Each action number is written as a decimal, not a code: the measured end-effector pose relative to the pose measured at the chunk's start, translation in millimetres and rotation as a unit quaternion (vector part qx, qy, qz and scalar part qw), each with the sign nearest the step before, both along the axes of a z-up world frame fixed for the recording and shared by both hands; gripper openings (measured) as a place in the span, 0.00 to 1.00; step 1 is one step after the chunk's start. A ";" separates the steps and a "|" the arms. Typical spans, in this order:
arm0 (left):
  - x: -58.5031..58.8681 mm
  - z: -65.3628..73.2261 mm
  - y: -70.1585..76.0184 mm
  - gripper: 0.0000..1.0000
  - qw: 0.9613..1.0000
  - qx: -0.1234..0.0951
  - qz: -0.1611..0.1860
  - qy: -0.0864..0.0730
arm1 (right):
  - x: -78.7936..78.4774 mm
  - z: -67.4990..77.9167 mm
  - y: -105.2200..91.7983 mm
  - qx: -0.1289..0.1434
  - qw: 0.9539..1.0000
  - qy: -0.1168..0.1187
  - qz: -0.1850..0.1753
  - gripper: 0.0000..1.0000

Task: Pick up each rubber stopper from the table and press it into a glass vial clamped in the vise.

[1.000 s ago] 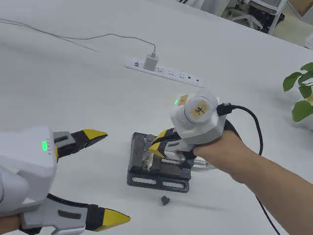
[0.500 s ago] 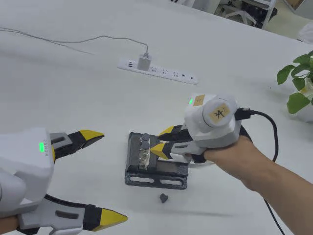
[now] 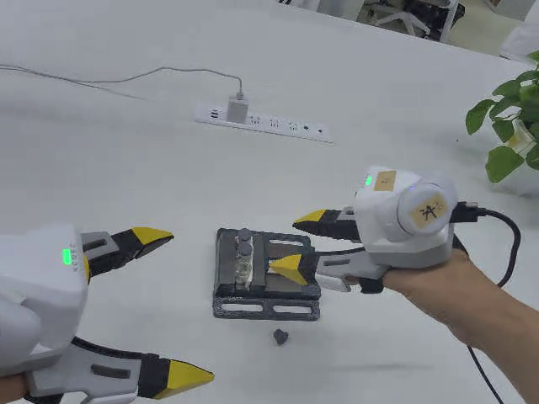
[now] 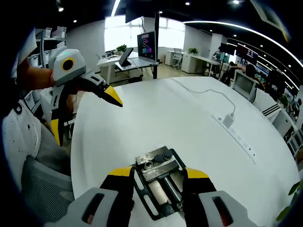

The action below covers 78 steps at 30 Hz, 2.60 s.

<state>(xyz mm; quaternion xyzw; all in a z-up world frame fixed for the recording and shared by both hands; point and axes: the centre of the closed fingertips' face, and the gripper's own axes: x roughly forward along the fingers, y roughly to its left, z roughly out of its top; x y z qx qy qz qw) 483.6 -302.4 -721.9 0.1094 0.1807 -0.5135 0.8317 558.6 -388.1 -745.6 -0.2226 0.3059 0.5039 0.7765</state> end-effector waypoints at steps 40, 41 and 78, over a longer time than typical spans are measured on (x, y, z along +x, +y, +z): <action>-3.7 -37.2 -20.0 0.77 0.974 0.168 -0.149 -0.039 | -67.6 7.4 -69.8 0.104 0.994 -0.025 -0.016 0.82; -2.9 -38.1 -21.8 0.75 0.973 0.169 -0.152 -0.039 | -68.7 6.2 -71.4 0.104 0.994 -0.024 -0.016 0.82; 9.7 -127.6 -110.5 0.10 0.867 0.298 -0.379 -0.124 | -90.5 -14.3 -118.6 0.102 0.990 -0.011 -0.092 0.78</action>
